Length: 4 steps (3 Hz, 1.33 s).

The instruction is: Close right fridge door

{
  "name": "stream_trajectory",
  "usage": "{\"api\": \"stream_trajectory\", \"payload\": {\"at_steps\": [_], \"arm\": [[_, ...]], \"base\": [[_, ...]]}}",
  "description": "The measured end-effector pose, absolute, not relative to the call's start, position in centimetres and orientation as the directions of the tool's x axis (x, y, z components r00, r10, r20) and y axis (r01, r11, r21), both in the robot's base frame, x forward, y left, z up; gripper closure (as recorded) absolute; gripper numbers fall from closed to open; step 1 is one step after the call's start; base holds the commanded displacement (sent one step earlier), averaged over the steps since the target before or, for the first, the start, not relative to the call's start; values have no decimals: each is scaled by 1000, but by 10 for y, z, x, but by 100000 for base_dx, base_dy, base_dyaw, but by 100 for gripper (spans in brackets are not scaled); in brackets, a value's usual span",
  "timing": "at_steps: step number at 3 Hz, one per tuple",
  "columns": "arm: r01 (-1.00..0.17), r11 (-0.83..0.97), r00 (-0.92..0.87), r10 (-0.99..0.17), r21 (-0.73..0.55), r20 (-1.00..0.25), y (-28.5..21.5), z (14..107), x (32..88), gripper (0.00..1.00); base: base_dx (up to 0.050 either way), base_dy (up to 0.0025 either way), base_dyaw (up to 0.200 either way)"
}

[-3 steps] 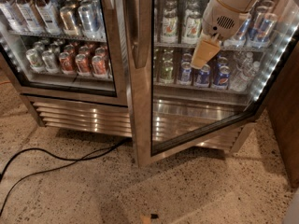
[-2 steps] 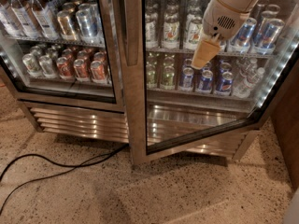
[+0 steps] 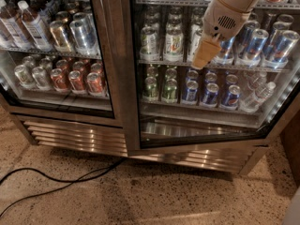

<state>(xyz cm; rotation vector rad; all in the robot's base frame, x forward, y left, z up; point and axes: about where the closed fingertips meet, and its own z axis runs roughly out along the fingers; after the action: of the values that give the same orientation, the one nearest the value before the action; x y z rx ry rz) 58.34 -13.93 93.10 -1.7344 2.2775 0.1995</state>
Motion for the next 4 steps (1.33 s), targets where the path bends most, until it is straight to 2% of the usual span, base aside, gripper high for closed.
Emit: {"api": "stream_trajectory", "payload": {"at_steps": [2, 3, 4], "arm": [[-960, 273, -246, -923, -54, -296, -139, 931, 583, 100], [-960, 273, -246, -923, -54, -296, -139, 931, 583, 100], [-960, 273, -246, -923, -54, -296, -139, 931, 583, 100]], "base": [[4854, -2, 51], [-5001, 3, -20], [0, 0, 0]]}}
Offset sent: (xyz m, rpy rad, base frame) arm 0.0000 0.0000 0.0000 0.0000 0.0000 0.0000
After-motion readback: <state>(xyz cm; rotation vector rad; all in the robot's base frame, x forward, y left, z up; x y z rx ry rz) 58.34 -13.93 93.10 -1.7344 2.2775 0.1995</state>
